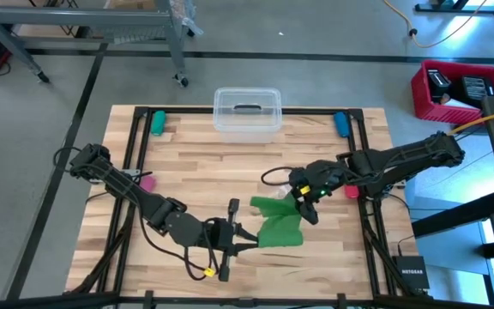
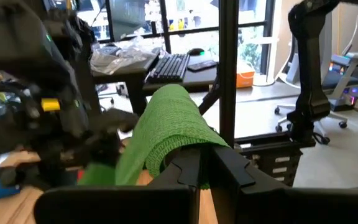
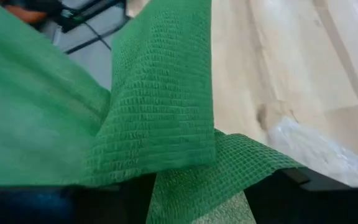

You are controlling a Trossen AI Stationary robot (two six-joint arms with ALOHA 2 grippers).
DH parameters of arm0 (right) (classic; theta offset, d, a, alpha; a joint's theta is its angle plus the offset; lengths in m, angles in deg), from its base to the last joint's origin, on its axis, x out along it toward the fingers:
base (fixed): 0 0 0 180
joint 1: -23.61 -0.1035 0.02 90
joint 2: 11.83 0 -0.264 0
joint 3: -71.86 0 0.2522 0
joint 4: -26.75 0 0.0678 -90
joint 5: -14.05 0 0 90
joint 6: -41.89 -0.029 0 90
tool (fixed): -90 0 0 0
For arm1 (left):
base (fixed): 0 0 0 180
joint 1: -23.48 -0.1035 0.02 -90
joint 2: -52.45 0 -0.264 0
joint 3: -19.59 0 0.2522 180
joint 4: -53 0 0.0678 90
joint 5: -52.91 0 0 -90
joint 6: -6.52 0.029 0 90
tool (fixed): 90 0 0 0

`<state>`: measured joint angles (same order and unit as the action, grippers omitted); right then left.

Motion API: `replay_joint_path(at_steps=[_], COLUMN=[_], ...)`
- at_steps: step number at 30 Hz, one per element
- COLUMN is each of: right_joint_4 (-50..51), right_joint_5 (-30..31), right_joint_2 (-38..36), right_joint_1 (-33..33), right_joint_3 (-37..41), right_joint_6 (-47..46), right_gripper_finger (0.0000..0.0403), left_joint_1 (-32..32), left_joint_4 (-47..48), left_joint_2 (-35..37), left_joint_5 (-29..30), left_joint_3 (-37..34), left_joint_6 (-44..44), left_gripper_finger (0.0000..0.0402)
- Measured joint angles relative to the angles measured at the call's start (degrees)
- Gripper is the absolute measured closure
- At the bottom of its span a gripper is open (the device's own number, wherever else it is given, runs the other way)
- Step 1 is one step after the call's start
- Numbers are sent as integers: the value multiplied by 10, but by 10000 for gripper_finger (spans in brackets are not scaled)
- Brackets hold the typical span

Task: Roll bandage
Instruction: Roll the green bandage

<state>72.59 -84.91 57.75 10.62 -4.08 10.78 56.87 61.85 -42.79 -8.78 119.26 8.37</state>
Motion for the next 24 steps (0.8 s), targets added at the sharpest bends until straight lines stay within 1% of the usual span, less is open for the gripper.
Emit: replay_joint_path(at_steps=[3, 5, 7, 10, 14, 15, 17, 19, 21, 24], right_joint_4=[25, 57, 73, 80, 50, 42, 33, 44, 67, 87], right_joint_5=[-21, -5, 32, 95, 179, 190, 187, 151, 129, 119], right_joint_2=[0, 0, -1, -1, -1, -1, -1, -1, 0, 0], right_joint_1=[0, 0, -1, -1, -1, -1, -1, -1, 0, -2], right_joint_3=[-45, -84, -117, -146, -148, -142, -129, -116, -110, -108], right_joint_6=[10, 27, 35, 50, 59, 56, 38, 11, -17, -41], right_gripper_finger=[187, 187, 187, 187, 187, 187, 187, 187, 187, 187], left_joint_1=[0, 0, 0, -2, -5, -5, -6, -9, -9, -12], left_joint_4=[18, 34, 49, 54, 70, 78, 95, 121, 146, 194], left_joint_2=[0, 0, 0, 0, -4, -4, -4, -3, -4, -10], left_joint_5=[19, 24, 24, 24, 25, 25, 27, 26, 25, 27], left_joint_3=[0, 0, 0, -9, -13, -13, -13, -13, -13, -13], left_joint_6=[-3, -10, -18, -35, -56, -61, -79, -101, -123, -167], left_gripper_finger=[391, 391, 391, 391, 391, 391, 391, 391, 391, 391])
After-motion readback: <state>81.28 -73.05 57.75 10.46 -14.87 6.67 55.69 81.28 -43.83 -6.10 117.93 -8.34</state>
